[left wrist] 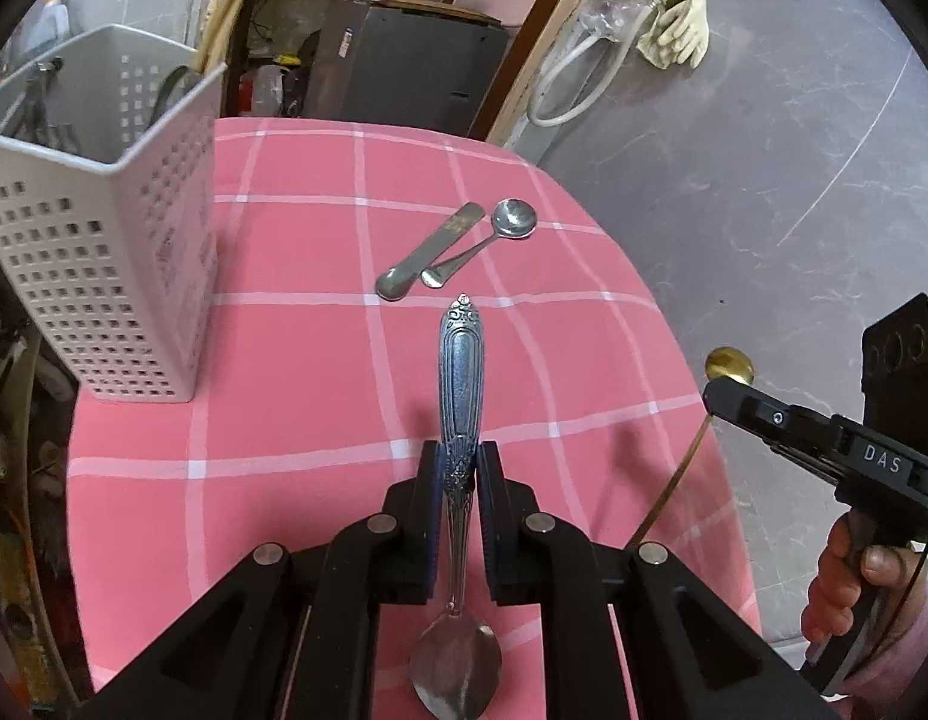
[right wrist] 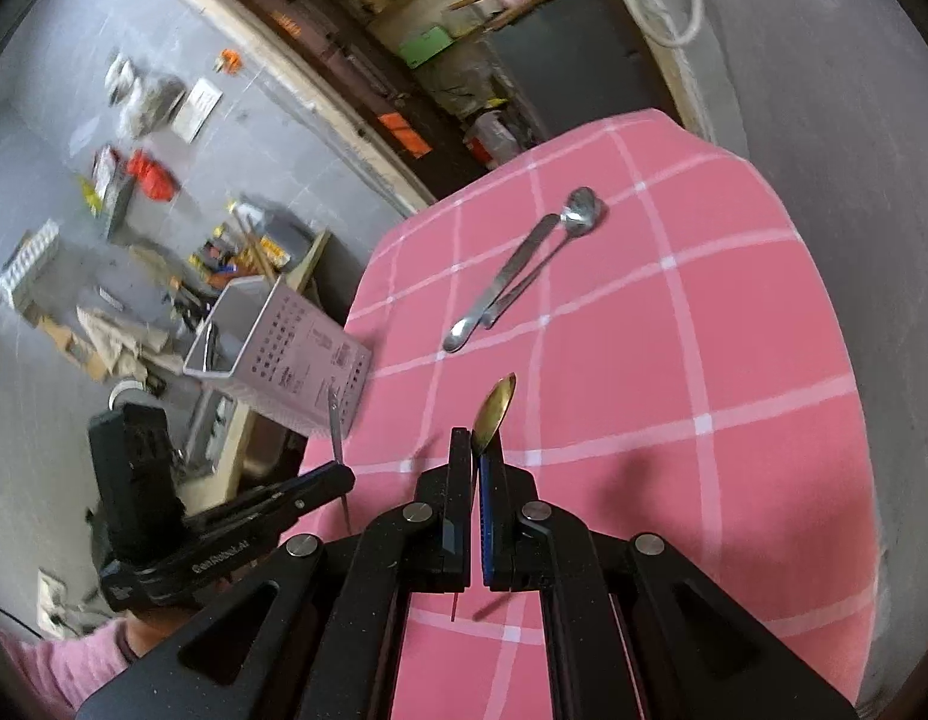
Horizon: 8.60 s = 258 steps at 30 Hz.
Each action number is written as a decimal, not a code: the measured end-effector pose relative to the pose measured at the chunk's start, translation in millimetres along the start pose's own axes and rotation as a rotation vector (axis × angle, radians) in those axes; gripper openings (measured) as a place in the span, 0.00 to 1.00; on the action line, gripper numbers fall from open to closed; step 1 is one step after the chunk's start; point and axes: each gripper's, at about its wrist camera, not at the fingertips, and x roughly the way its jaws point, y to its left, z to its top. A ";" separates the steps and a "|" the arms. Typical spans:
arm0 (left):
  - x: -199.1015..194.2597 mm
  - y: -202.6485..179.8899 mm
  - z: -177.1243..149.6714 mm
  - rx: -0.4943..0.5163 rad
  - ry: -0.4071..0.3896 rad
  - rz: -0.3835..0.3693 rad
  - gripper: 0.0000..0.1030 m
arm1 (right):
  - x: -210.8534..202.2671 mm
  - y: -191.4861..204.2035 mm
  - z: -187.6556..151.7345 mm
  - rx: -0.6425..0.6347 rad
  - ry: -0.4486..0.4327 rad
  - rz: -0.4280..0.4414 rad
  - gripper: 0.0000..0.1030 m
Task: Organize utensils
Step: 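Carry the silver spoon with left and gold spoon with right to the holder, then lower the silver spoon into the holder with left while right drops the gold spoon, then move both open tools back over the butter knife and spoon, then close the left tool on the butter knife while the right grasps the spoon, then lift the knife with left and the spoon with right toward the white holder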
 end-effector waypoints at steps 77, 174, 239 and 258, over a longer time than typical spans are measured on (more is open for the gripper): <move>-83.5 113.8 165.2 -0.054 -0.526 0.308 0.11 | 93.4 221.4 88.7 -0.561 -0.152 0.191 0.03; 86.4 -36.4 110.2 0.053 -0.253 0.250 0.97 | 23.8 -76.3 125.8 -0.256 -0.122 -0.157 0.76; 110.6 4.6 53.1 -0.149 0.361 -0.065 0.10 | 68.5 -111.5 76.4 -0.051 0.297 -0.048 0.04; 161.8 11.9 101.8 -0.259 0.382 -0.201 0.18 | 88.5 -121.4 79.3 0.076 0.213 0.067 0.09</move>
